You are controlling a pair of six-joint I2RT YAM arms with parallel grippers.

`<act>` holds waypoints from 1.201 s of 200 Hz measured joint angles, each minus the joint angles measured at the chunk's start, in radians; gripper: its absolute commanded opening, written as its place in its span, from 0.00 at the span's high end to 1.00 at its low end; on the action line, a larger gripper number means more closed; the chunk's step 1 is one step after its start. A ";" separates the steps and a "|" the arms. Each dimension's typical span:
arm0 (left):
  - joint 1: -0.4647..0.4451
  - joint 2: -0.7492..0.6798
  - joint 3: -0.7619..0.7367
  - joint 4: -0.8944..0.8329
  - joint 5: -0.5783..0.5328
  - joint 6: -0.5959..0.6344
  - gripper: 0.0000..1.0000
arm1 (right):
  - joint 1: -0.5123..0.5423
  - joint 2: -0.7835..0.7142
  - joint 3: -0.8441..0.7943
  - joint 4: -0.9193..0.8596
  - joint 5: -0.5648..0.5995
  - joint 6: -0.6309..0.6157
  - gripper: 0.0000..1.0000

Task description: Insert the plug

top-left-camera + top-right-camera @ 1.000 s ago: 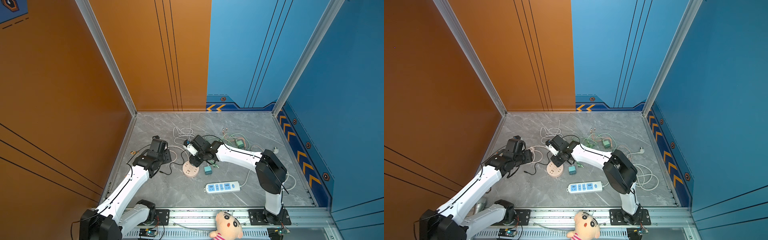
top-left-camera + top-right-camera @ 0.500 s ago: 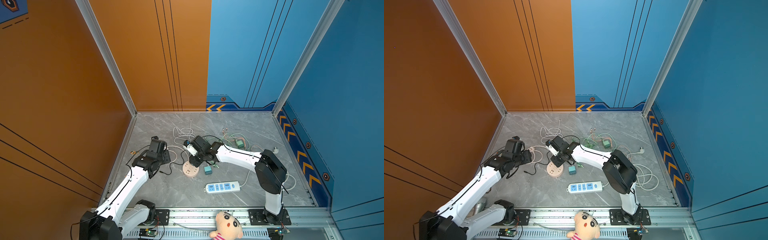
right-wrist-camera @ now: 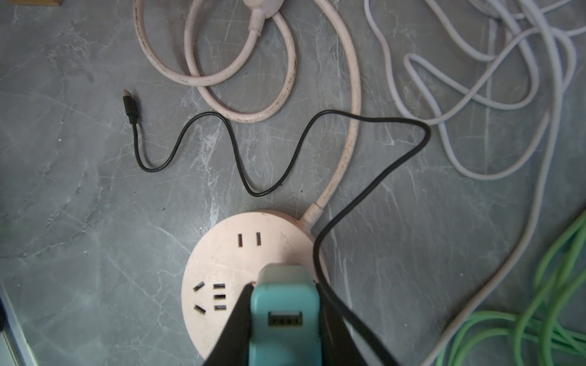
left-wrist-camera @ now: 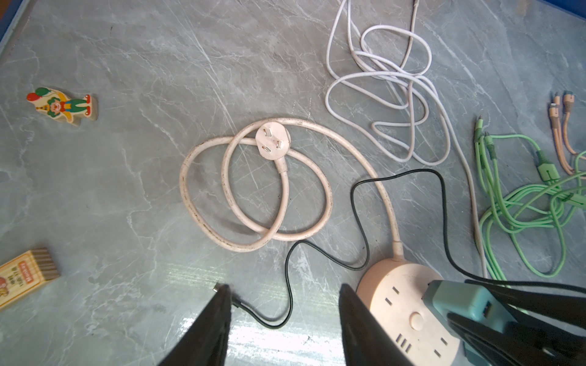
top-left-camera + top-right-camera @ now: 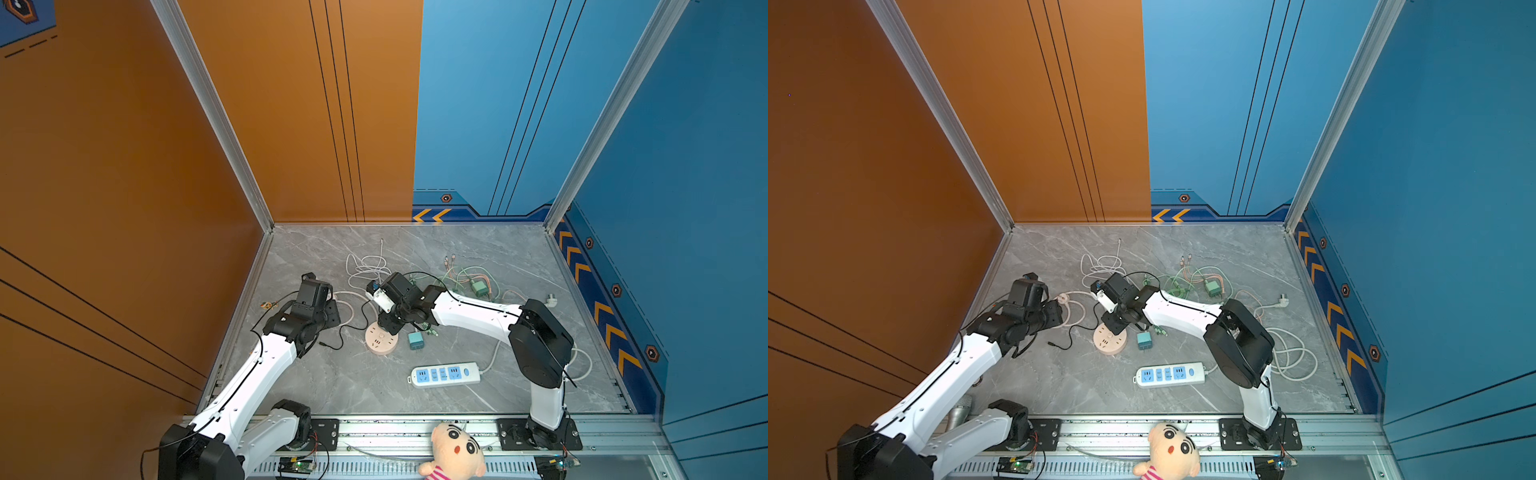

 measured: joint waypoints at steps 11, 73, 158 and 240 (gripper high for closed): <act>0.000 -0.003 0.000 0.000 0.000 0.000 0.45 | 0.001 0.002 -0.003 0.005 0.004 -0.004 1.00; 0.001 -0.010 0.000 0.000 0.002 -0.009 0.45 | 0.006 0.006 -0.012 0.016 0.012 -0.024 1.00; 0.002 -0.011 0.000 0.000 0.010 -0.017 0.45 | 0.008 -0.006 -0.055 0.074 0.012 -0.029 1.00; 0.005 -0.023 0.000 0.000 0.014 -0.031 0.45 | 0.015 -0.014 -0.115 0.163 0.014 -0.029 1.00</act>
